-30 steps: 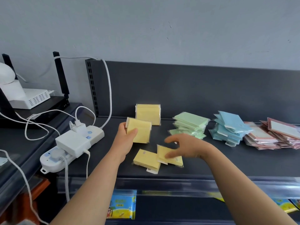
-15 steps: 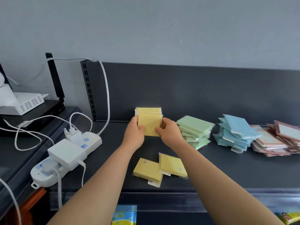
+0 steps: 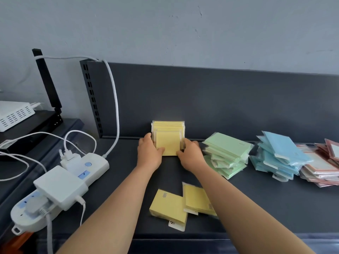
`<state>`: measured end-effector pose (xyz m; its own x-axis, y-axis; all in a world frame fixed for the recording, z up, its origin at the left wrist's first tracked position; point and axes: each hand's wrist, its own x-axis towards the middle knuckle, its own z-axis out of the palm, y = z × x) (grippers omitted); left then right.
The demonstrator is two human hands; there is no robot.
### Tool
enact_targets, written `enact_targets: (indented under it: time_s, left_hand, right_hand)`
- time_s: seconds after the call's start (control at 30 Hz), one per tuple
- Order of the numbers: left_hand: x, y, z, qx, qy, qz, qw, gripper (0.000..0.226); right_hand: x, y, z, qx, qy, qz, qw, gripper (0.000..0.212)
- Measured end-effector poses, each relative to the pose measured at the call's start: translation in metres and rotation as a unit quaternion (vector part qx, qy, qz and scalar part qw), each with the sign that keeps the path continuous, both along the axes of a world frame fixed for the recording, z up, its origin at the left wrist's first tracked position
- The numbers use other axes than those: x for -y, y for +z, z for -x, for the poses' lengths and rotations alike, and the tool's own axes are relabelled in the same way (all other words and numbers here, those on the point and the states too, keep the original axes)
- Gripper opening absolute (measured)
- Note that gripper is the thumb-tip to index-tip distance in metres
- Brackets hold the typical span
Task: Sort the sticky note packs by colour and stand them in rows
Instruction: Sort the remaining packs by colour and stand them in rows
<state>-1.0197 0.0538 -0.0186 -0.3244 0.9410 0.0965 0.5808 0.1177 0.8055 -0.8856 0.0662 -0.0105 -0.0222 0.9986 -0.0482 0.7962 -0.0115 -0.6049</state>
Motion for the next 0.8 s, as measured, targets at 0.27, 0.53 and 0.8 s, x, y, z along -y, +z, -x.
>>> enact_targets:
  time_s: [0.27,0.53,0.8]
  left_hand:
    - [0.021,0.019,0.008,-0.007,-0.029,0.022,0.999,0.058]
    - [0.093,0.047,0.021,-0.061,-0.23,0.17,0.956,0.069]
    - [0.128,0.047,0.007,-0.204,-0.272,0.222,0.914,0.059]
  right_hand:
    - [0.014,0.011,-0.009,0.017,0.053,-0.014,0.998,0.026]
    - [0.073,0.036,-0.058,0.025,0.226,0.073,0.971,0.06]
    - [0.106,0.031,-0.081,0.007,0.247,0.124,0.961,0.058]
